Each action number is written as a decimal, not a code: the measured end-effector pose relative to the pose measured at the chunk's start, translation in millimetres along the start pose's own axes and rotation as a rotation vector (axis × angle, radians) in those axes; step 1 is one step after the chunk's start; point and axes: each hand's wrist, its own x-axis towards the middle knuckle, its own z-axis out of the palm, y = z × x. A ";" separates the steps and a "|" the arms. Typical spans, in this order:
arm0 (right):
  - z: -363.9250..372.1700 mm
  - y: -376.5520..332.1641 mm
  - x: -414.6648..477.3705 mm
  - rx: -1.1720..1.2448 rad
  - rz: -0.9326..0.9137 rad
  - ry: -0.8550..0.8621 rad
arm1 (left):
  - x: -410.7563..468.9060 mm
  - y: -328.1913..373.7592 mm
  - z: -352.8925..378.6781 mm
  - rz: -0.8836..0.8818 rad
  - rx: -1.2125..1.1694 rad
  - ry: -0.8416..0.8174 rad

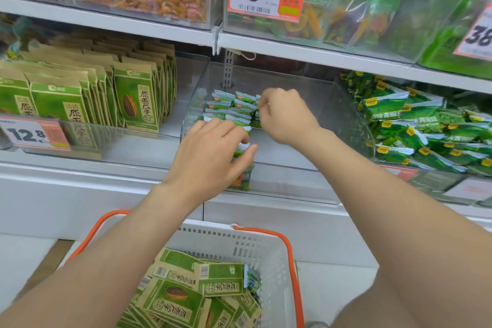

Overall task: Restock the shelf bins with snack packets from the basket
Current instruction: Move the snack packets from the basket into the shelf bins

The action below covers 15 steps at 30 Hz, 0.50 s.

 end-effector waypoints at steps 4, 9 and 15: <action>-44.4 -31.2 -58.5 0.019 -0.176 0.047 | -25.4 13.1 -4.7 0.128 -0.045 0.205; -52.4 -42.0 -115.6 -0.060 -0.294 -0.436 | -68.3 24.2 19.1 0.317 -0.072 -0.001; 5.1 -19.5 -152.1 -0.326 -0.306 -0.841 | -136.0 35.6 65.7 0.371 -0.063 -0.498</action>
